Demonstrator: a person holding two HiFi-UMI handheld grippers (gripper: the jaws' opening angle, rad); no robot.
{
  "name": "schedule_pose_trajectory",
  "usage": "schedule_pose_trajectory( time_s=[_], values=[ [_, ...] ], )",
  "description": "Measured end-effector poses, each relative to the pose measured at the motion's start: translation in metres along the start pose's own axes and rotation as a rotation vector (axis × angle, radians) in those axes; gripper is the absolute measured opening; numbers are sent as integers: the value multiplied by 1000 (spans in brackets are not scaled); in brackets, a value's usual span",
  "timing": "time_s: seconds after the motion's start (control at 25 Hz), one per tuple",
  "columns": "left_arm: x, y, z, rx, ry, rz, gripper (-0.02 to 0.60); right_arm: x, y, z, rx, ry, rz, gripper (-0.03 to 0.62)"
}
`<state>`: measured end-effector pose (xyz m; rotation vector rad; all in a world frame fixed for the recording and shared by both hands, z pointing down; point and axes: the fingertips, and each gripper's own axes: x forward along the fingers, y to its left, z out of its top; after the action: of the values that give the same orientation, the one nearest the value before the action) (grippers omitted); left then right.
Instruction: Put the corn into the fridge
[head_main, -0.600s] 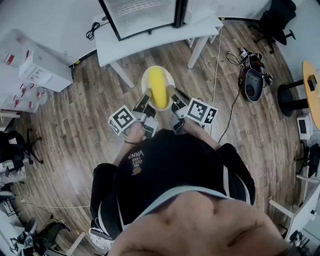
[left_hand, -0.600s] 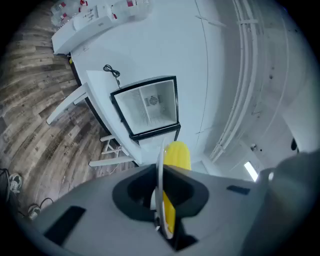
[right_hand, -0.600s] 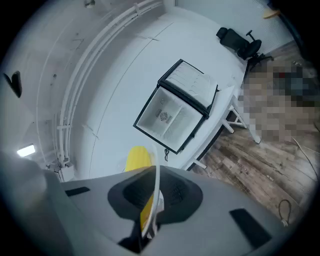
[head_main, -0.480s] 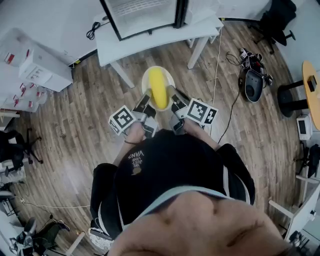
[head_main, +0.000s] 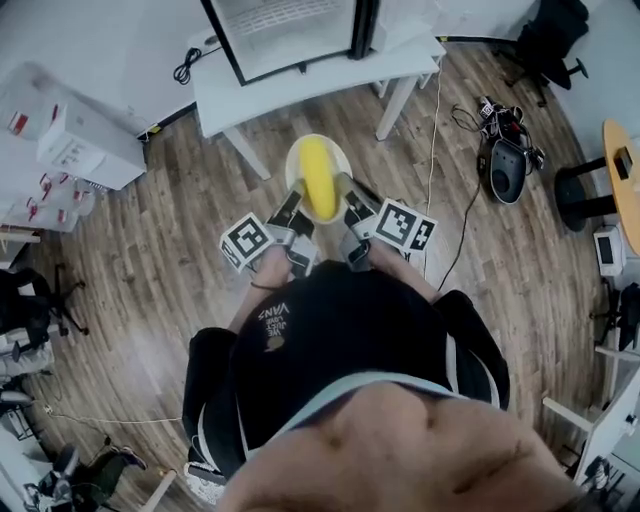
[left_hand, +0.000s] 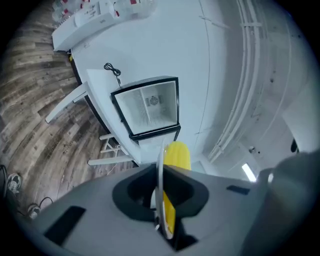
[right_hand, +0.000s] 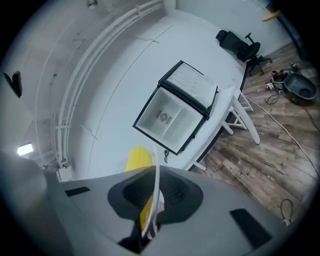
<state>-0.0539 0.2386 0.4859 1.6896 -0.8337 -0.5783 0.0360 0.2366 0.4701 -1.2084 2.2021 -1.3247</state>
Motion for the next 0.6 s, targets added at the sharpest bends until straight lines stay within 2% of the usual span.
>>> schedule_pose_trajectory(
  time_s=[0.6],
  values=[
    [-10, 14, 26, 2, 57, -16, 41, 24, 6, -19, 36, -57, -35, 26]
  ],
)
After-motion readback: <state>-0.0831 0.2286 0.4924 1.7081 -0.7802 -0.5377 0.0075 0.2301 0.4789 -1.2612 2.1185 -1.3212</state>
